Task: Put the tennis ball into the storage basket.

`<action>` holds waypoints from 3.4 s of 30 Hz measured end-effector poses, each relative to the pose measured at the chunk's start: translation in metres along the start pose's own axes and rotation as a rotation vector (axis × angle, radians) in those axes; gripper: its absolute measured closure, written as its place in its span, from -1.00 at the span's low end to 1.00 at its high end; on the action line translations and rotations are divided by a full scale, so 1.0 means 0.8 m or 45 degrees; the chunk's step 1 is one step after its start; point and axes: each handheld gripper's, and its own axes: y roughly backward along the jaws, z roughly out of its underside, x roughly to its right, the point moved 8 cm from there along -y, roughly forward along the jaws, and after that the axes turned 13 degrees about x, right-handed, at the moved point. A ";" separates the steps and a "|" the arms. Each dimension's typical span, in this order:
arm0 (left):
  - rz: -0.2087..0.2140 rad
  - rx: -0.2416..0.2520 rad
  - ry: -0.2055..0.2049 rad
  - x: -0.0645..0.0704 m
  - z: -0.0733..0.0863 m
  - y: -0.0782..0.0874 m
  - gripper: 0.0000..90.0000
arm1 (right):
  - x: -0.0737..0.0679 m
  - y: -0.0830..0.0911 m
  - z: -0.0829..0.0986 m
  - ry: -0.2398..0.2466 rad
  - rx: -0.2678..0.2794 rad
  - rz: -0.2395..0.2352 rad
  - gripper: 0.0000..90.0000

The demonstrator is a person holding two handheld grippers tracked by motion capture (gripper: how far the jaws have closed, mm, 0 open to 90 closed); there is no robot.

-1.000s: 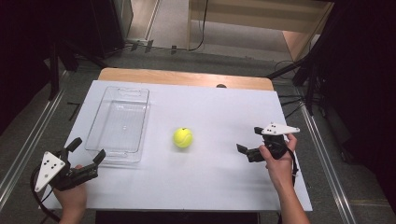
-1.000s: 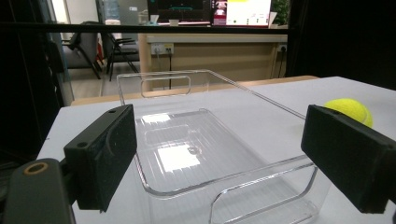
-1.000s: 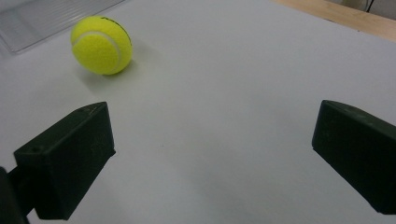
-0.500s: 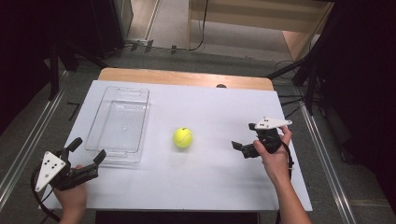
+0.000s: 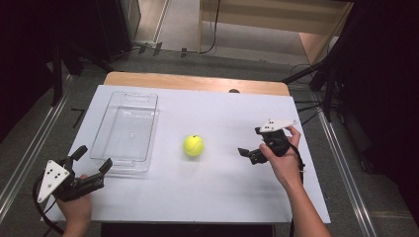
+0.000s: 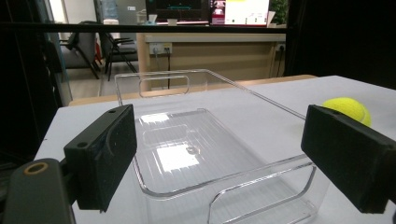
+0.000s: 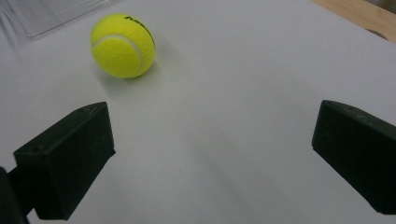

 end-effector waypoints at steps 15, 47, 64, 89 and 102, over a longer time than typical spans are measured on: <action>0.009 -0.003 -0.002 0.001 0.000 0.000 -0.75 | -0.013 -0.025 -0.017 0.044 -0.050 -0.068 -1.00; 0.016 -0.005 -0.004 0.003 0.000 -0.001 -0.75 | -0.042 -0.076 -0.038 0.127 -0.163 -0.153 -1.00; 0.019 -0.005 -0.001 0.003 0.000 -0.001 -0.75 | -0.058 -0.102 -0.044 0.163 -0.211 -0.206 -1.00; 0.024 -0.002 0.002 0.002 0.000 -0.002 -0.75 | -0.085 -0.140 -0.057 0.232 -0.272 -0.277 -1.00; 0.024 -0.001 0.003 0.002 0.000 -0.002 -0.75 | -0.097 -0.161 -0.049 0.266 -0.355 -0.309 -1.00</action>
